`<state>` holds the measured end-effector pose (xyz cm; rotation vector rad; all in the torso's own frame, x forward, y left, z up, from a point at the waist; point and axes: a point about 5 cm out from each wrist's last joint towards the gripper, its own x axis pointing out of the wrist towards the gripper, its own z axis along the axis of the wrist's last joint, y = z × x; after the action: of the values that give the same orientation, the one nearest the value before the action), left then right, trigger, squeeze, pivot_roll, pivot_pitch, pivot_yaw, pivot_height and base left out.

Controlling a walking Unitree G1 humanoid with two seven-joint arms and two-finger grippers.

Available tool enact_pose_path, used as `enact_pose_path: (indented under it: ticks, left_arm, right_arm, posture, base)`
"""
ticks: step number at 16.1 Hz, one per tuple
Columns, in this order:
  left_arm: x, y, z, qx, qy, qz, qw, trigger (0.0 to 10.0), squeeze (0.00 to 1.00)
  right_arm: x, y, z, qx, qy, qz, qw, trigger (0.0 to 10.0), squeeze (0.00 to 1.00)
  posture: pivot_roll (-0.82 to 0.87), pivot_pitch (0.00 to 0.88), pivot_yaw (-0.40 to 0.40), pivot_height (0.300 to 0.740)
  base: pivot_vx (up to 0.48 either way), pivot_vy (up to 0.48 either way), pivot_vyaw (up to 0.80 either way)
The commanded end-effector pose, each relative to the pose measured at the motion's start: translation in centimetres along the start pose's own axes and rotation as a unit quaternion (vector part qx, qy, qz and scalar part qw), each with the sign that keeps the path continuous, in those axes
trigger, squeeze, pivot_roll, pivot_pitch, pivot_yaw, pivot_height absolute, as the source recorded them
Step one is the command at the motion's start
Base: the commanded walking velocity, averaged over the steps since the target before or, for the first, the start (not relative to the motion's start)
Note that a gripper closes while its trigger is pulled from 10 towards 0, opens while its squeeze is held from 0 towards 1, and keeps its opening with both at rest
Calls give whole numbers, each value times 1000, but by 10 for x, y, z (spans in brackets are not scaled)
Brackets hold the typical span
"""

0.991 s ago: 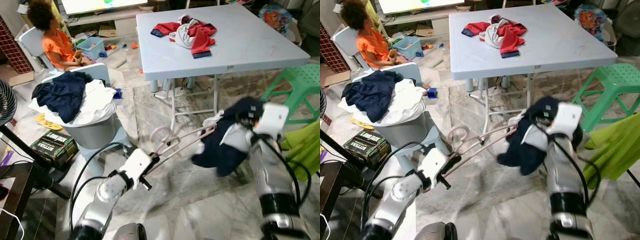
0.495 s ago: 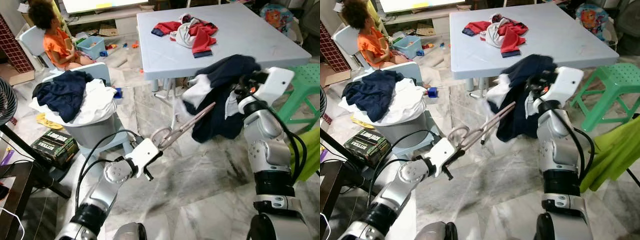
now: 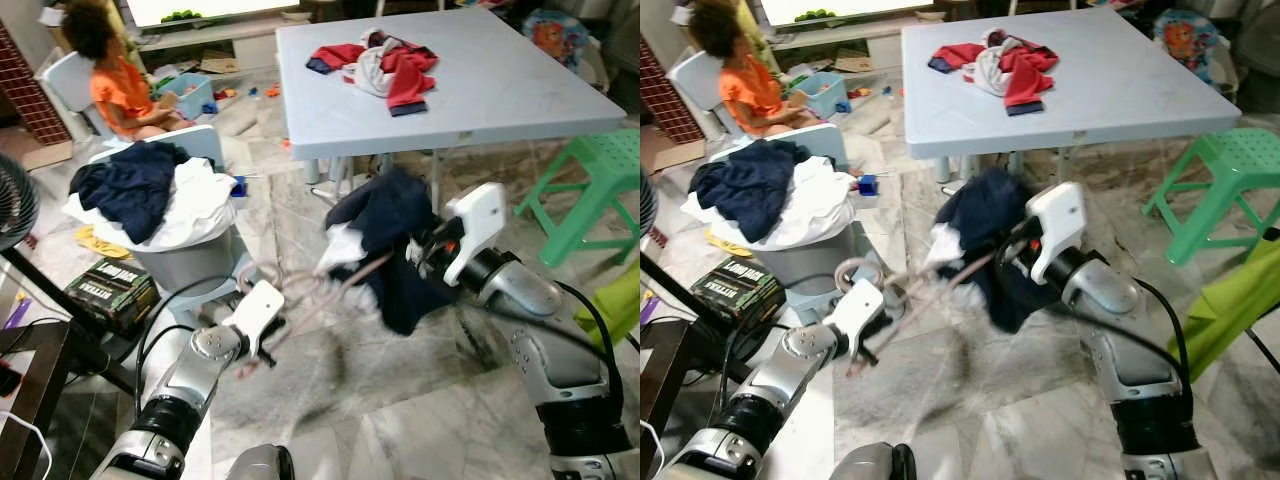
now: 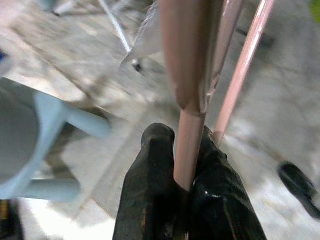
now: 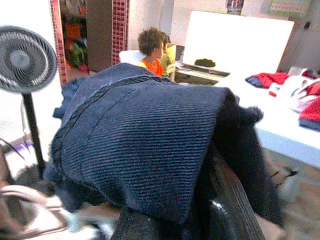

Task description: Hang hanger

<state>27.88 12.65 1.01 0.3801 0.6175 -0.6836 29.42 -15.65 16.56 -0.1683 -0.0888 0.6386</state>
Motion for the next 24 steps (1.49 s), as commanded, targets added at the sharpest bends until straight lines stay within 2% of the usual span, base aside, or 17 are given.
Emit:
enact_pose_path:
  ticks: [1, 3, 5, 6, 7, 10, 12, 14, 15, 16, 17, 18, 20, 21, 22, 23, 24]
  left_arm:
    - [-1, -7, -20, 14, 66, -31, 997, 10000, 0]
    - [0, -13, -27, 34, 92, -49, 994, 10000, 0]
    - [0, -19, -27, 32, 96, -76, 992, 10000, 0]
    - [0, -22, -27, 37, 100, -89, 990, 10000, 0]
    - [0, -25, -27, 43, 105, -96, 989, 10000, 0]
    - [-1, -26, -29, 45, 110, -102, 988, 10000, 0]
    - [0, -26, -29, 51, 114, -105, 987, 10000, 0]
    - [0, -24, -26, 64, 108, -92, 988, 10000, 0]
    - [-1, -21, -22, 54, 90, -74, 992, 10000, 0]
    - [-1, -20, -18, 53, 70, -61, 994, 10000, 0]
    - [-1, -19, -16, 51, 61, -56, 995, 10000, 0]
    - [-5, -18, -7, 33, 15, -33, 999, 10000, 0]
    - [-12, -15, 0, 4, -45, 6, 999, 10000, 0]
    - [-17, -10, 7, -29, -90, 42, 995, 10000, 0]
    - [-20, -7, 10, -44, -110, 60, 991, 10000, 0]
    - [-27, -1, 25, -77, -162, 97, 979, 10000, 0]
    - [-32, 1, 35, -91, -196, 118, 969, 10000, 0]
  right_arm:
    - [9, 8, 21, -34, -51, 19, 998, 10000, 0]
    - [17, 34, 15, -64, -30, 80, 994, 10000, 0]
    - [26, 29, -2, -141, 23, 25, 989, 10000, 0]
    - [33, 8, -2, -164, 24, -101, 981, 10000, 0]
    - [32, -11, 7, -241, -2, -210, 948, 10000, 0]
    - [26, -28, 21, -287, -30, -282, 915, 10000, 0]
    - [25, -39, 15, -303, -13, -309, 901, 10000, 0]
    - [21, -44, 7, -301, 0, -321, 898, 10000, 0]
    - [15, -48, -12, -282, 47, -332, 899, 10000, 0]
    - [7, -52, -33, -243, 100, -341, 903, 10000, 0]
    - [3, -53, -40, -221, 115, -347, 904, 10000, 0]
    - [-16, -58, -63, -138, 151, -377, 903, 10000, 0]
    - [-32, -58, -76, -76, 162, -400, 899, 10000, 0]
    - [-38, -56, -82, -57, 167, -401, 899, 10000, 0]
    - [-40, -55, -84, -51, 170, -399, 900, 10000, 0]
    - [-45, -53, -85, -54, 167, -399, 900, 10000, 0]
    - [-47, -53, -83, -61, 156, -404, 899, 10000, 0]
  posture:
    - [-72, 0, 78, 740]
    - [-72, 0, 78, 740]
    - [-71, 0, 77, 740]
    - [-71, 0, 71, 740]
    - [-64, 0, 65, 740]
    - [-65, 0, 65, 740]
    - [-72, 0, 65, 740]
    - [-71, 0, 64, 740]
    - [-70, 0, 62, 740]
    - [-66, 0, 59, 740]
    - [-66, 0, 59, 740]
    - [-56, 0, 51, 740]
    - [-53, 0, 50, 740]
    - [-52, 0, 50, 740]
    - [-52, 0, 49, 740]
    - [-46, 0, 47, 740]
    - [-43, 0, 49, 740]
  base:
    - [0, 0, 0]
    - [0, 0, 0]
    - [0, 0, 0]
    - [0, 0, 0]
    - [0, 0, 0]
    - [0, 0, 0]
    - [0, 0, 0]
    - [0, 0, 0]
    - [0, 0, 0]
    - [0, 0, 0]
    - [0, 0, 0]
    - [0, 0, 0]
    - [0, 0, 0]
    - [0, 0, 0]
    - [0, 0, 0]
    - [0, 0, 0]
    - [0, 0, 0]
